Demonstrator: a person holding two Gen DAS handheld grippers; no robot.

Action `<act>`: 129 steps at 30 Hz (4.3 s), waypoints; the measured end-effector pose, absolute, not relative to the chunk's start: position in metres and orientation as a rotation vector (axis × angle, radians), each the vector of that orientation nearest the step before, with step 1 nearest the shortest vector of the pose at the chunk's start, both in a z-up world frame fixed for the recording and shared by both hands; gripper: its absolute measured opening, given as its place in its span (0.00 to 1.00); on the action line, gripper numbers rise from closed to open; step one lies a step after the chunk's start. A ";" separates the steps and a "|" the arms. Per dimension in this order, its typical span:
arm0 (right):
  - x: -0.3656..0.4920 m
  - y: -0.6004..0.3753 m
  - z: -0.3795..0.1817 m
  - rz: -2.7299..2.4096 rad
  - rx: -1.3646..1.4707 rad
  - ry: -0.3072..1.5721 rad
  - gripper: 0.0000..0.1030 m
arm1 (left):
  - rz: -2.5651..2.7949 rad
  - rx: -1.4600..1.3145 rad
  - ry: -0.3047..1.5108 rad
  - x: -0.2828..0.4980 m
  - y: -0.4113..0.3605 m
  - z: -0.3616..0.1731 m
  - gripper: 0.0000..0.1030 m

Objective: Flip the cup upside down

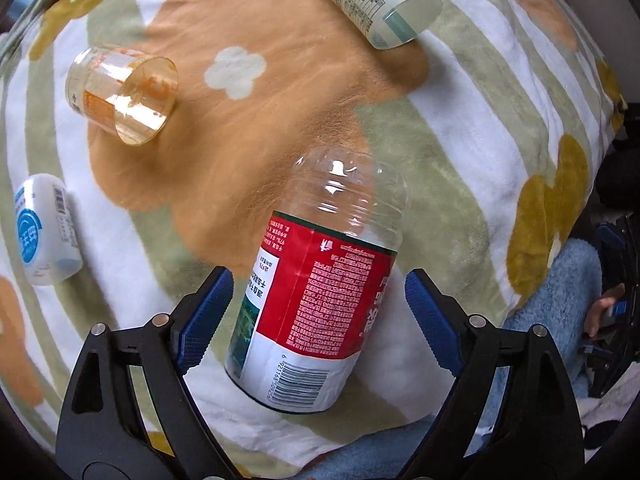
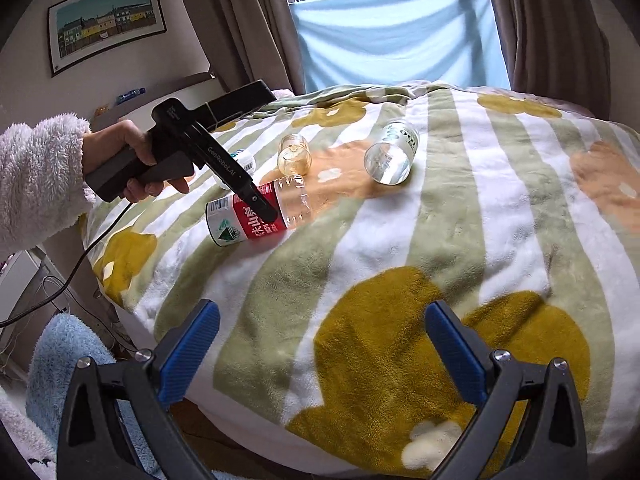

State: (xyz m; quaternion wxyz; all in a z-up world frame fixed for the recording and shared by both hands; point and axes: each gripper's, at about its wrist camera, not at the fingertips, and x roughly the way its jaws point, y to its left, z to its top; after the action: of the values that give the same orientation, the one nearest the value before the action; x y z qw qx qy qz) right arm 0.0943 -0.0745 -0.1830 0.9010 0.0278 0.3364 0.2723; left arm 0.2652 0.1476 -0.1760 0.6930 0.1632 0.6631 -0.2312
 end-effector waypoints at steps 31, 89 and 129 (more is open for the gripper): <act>0.096 -0.090 -0.196 0.571 0.159 0.702 1.00 | -0.567 0.368 1.256 0.281 0.134 -0.125 0.59; 0.102 -0.083 -0.202 0.494 0.109 0.754 1.00 | -0.114 -0.260 0.630 0.188 0.210 -0.159 1.00; 0.006 0.022 0.013 0.101 -0.056 0.223 0.99 | 0.004 -0.116 0.325 -0.028 0.285 0.029 1.00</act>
State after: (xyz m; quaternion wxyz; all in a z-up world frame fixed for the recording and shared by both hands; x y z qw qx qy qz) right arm 0.0062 0.0223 0.0131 0.9921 -0.0278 0.1111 0.0502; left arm -0.0282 0.2851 0.0288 0.9851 -0.0575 0.1618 0.0020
